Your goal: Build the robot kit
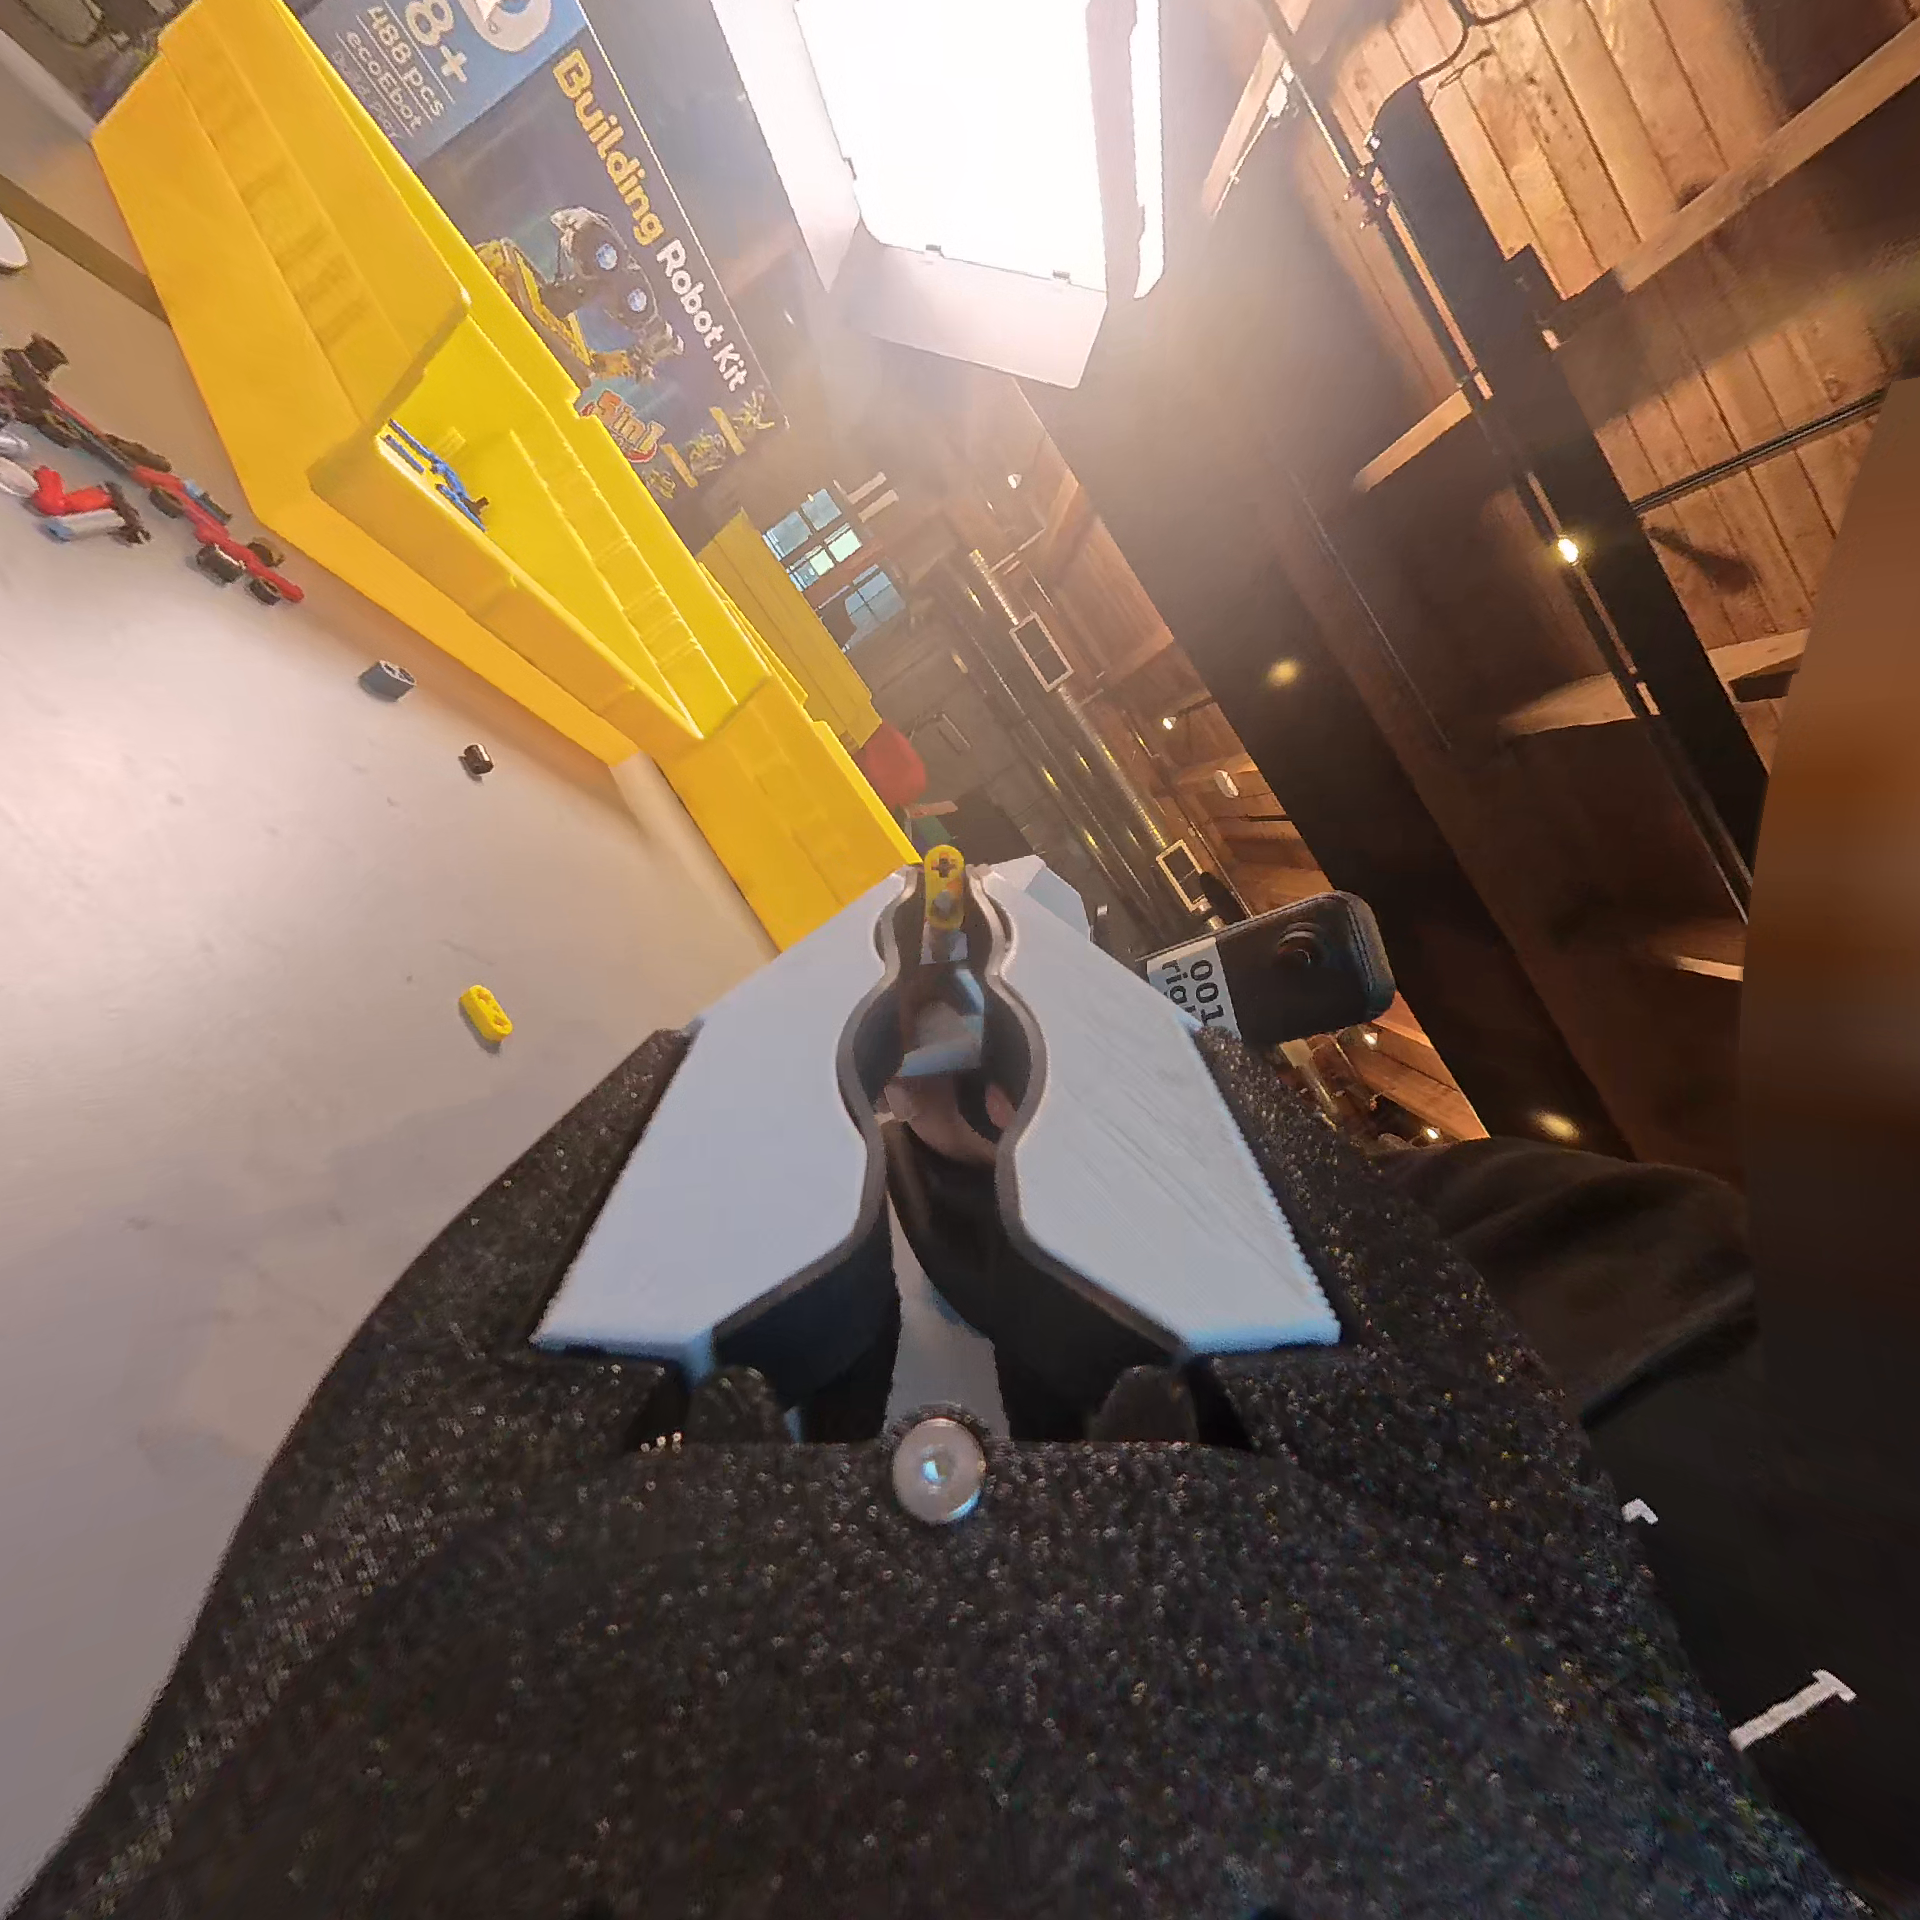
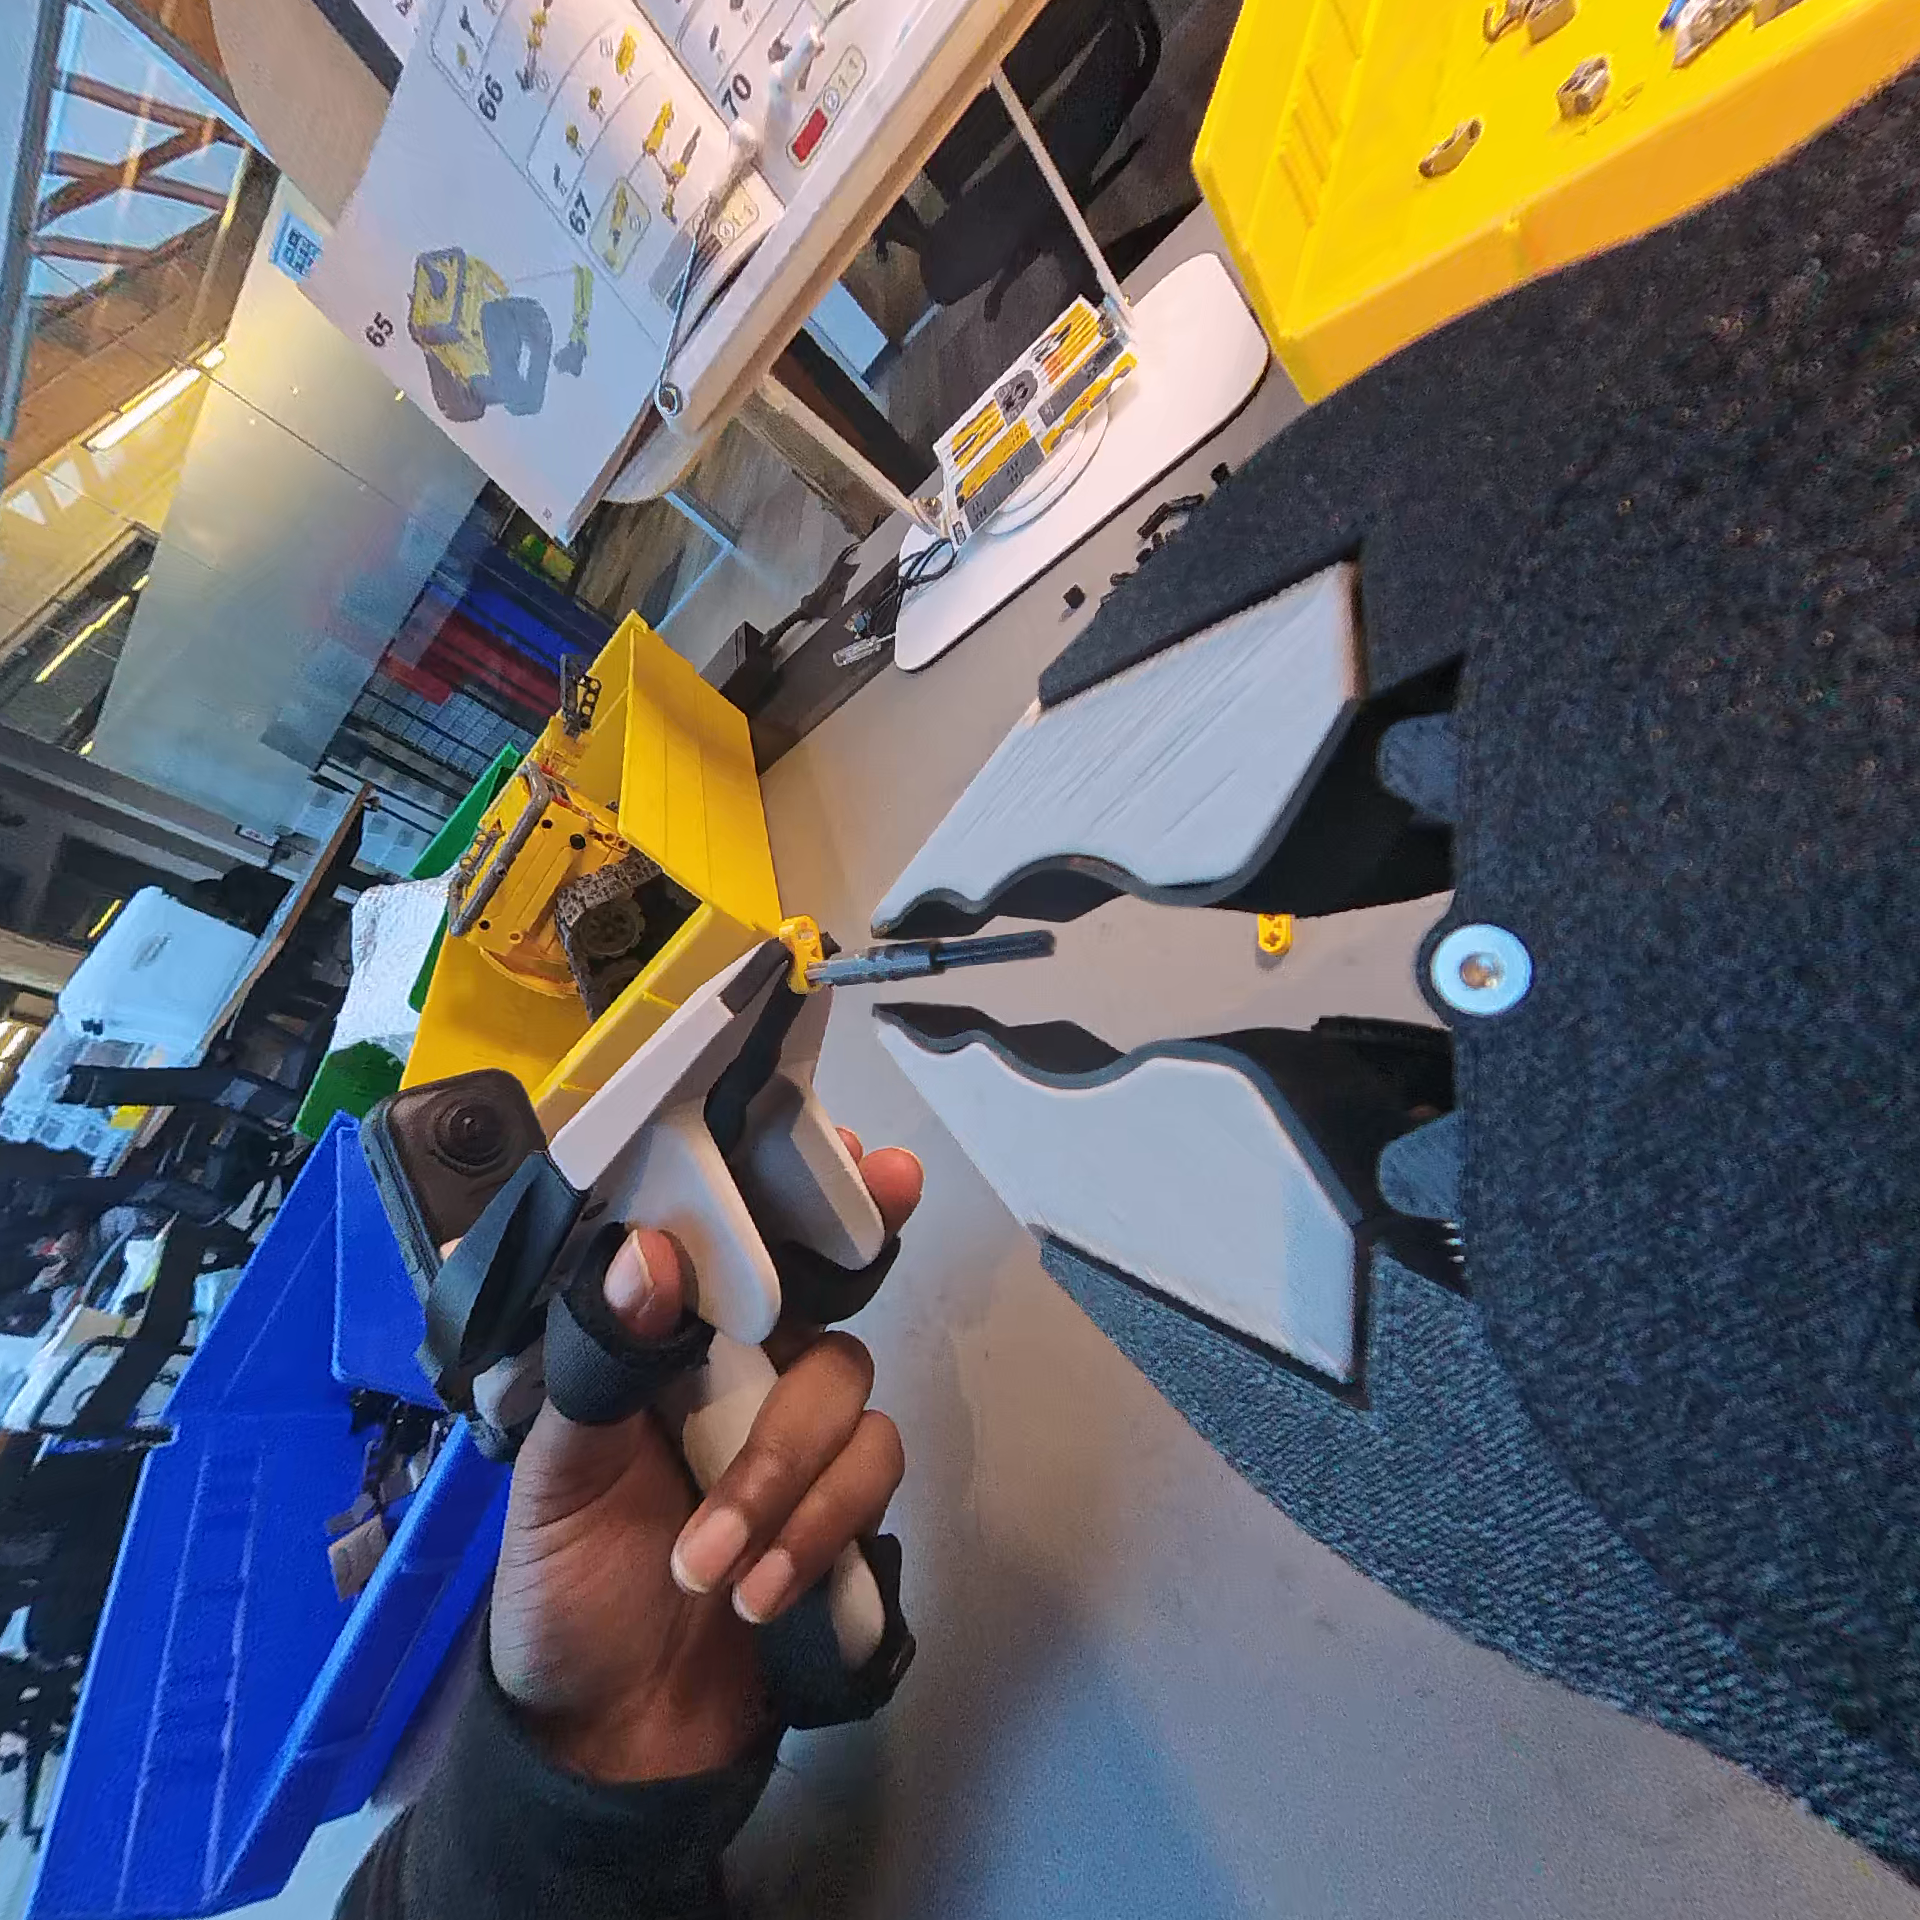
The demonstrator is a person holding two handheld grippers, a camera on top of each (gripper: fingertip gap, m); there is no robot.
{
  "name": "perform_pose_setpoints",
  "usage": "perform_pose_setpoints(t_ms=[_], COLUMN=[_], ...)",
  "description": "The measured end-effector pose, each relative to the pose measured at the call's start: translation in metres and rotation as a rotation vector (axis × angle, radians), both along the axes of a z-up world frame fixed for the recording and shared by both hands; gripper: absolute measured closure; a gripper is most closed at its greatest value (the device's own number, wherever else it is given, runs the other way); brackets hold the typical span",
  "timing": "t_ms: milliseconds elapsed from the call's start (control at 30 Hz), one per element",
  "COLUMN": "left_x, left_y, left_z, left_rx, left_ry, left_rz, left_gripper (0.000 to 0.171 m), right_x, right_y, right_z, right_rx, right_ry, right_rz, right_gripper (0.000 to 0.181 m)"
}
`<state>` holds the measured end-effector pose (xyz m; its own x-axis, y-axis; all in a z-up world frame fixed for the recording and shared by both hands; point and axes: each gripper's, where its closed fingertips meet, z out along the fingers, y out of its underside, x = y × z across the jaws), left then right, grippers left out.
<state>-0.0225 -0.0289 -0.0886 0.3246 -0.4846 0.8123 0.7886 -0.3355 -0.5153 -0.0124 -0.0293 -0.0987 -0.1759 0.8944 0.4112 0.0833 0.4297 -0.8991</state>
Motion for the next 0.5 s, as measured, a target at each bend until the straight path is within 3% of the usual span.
perform_pose_setpoints(t_ms=[267, 500], left_x=[0.006, 0.010], left_y=[-0.002, -0.011], left_z=[-0.004, -0.006], left_rx=[-0.007, 0.060], left_ry=[0.046, 0.422], left_rz=[-0.029, -0.054], left_gripper=[0.165, 0.139], right_x=[0.003, 0.014], right_y=[-0.003, -0.002], right_z=[-0.001, 0.007], right_rx=[-0.052, -0.399], right_ry=[-0.023, -0.078], right_rz=[0.050, 0.189], right_gripper=[0.175, 0.175])
